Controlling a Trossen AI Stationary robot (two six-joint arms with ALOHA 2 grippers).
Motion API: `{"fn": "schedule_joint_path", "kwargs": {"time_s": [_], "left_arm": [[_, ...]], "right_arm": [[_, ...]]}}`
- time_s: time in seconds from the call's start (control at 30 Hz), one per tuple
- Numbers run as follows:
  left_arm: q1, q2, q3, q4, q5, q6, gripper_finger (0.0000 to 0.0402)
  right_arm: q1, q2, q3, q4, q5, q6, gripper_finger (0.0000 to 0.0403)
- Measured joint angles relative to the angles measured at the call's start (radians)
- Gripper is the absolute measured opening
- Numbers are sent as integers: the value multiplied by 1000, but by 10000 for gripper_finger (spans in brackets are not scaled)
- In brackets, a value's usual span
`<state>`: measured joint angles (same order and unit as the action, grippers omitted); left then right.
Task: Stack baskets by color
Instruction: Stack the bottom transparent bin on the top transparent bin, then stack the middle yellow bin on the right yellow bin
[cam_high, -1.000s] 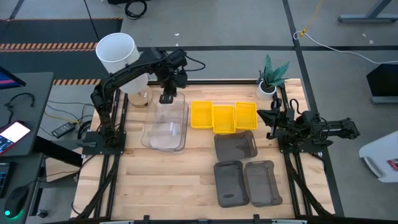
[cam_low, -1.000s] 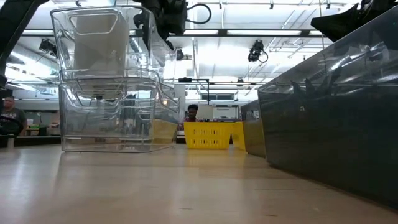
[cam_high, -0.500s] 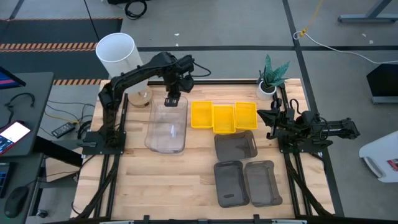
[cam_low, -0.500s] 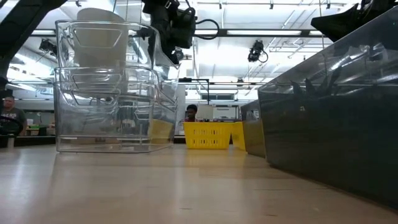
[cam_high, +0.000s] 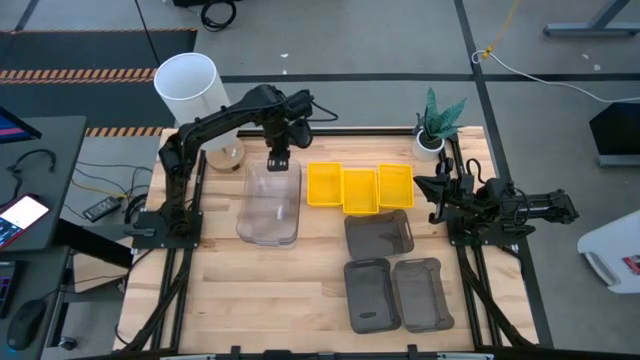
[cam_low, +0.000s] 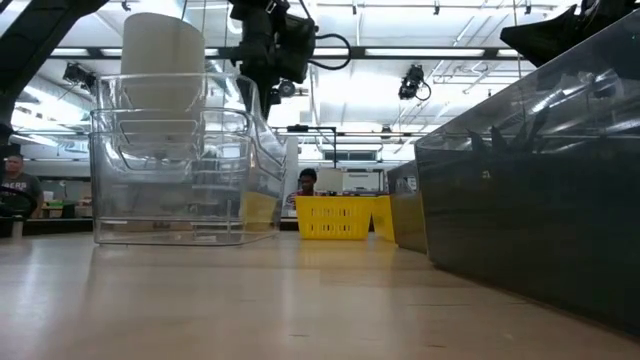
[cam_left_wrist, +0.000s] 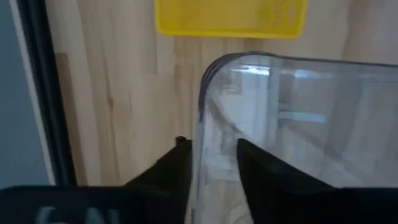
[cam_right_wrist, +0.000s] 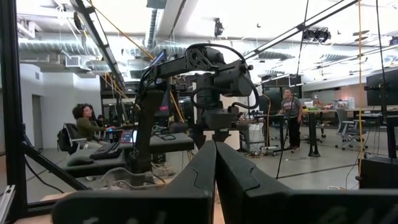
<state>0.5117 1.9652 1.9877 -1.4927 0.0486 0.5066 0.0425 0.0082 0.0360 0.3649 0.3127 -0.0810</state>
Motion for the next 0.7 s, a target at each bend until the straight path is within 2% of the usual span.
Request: {"fn": "schedule_joint_path", "kwargs": {"time_s": [0.13,0.27,0.47,0.7], "left_arm": [[-1,0,0,9,-16,-5,186],[-18,0,0,74,30,-29,201],[-87,0,1,144,22,-79,190],[-207,-59,1,183,-13,-141,152]], "right_arm": [[0,0,0,0,0,0,16],[0,0,0,0,0,0,16],[0,0,0,0,0,0,16],[0,0,0,0,0,0,16]]}}
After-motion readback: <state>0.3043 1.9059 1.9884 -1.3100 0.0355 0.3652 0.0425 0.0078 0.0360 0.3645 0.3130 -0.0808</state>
